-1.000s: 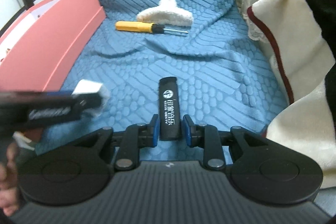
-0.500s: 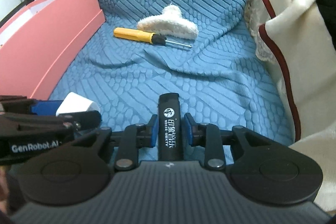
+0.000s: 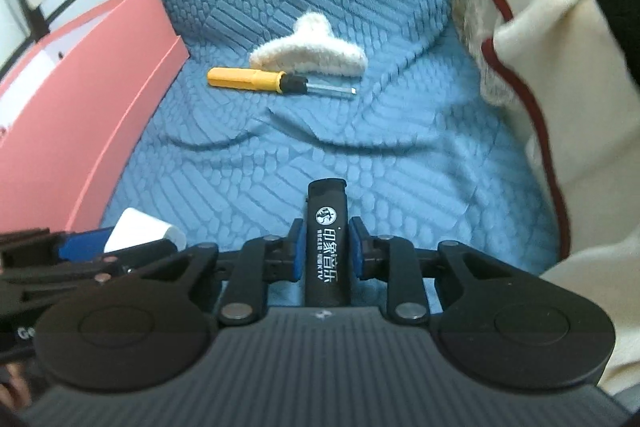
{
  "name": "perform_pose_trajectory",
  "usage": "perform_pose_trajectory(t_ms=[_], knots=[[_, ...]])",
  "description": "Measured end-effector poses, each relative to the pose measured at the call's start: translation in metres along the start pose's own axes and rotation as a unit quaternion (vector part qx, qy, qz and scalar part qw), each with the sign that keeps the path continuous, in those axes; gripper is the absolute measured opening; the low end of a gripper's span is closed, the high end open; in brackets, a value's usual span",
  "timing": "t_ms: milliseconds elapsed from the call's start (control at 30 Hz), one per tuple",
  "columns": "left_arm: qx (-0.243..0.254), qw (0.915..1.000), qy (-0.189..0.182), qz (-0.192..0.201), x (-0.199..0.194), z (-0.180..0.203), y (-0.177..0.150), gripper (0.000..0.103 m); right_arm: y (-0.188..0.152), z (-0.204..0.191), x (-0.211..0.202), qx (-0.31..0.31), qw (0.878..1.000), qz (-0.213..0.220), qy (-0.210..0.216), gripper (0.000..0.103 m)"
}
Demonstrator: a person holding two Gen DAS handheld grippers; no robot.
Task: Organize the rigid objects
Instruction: 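Lift the white plug with the left gripper while the right gripper carries the USB stick toward the pink box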
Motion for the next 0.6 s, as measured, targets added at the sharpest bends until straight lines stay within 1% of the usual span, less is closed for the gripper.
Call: perform_pose_trajectory(t_ms=[67,133,200,267,400,500,600], knots=[[-0.016,0.9998,-0.007,0.002,-0.002,-0.002,0.003,0.05,0.0,0.002,0.003,0.012,1.0,-0.012,0.003,0.026],[-0.016,0.9999,-0.002,0.005,-0.005,0.0,0.006,0.05,0.001,0.001,0.003,0.015,1.0,-0.016,0.004,0.026],[-0.018,0.9998,0.003,0.006,-0.007,0.001,0.01,0.05,0.002,-0.002,0.003,0.01,1.0,-0.02,0.006,0.026],[-0.031,0.9995,0.0,0.008,-0.01,-0.001,0.015,0.05,0.001,-0.006,0.005,-0.003,1.0,-0.024,0.001,0.026],[-0.044,0.9988,0.005,0.018,-0.019,-0.001,0.025,0.05,0.001,-0.011,0.004,-0.029,0.999,-0.022,-0.005,0.026],[-0.051,0.9985,0.007,0.02,-0.026,-0.002,0.032,0.05,0.006,-0.006,0.002,-0.017,0.999,-0.028,0.008,0.026],[-0.058,0.9979,0.008,0.026,-0.032,-0.003,0.037,0.05,0.013,-0.006,-0.007,-0.028,1.0,-0.012,0.0,0.026]])
Point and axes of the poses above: each gripper's, at about its wrist camera, not at the fingertips, and x roughly the way its jaws point, z to its right, y to its top, the point moved 2 cm from there along x, roughly the way its jaws point, and after that the axes turned 12 degrees about -y, right-handed, at the moved point
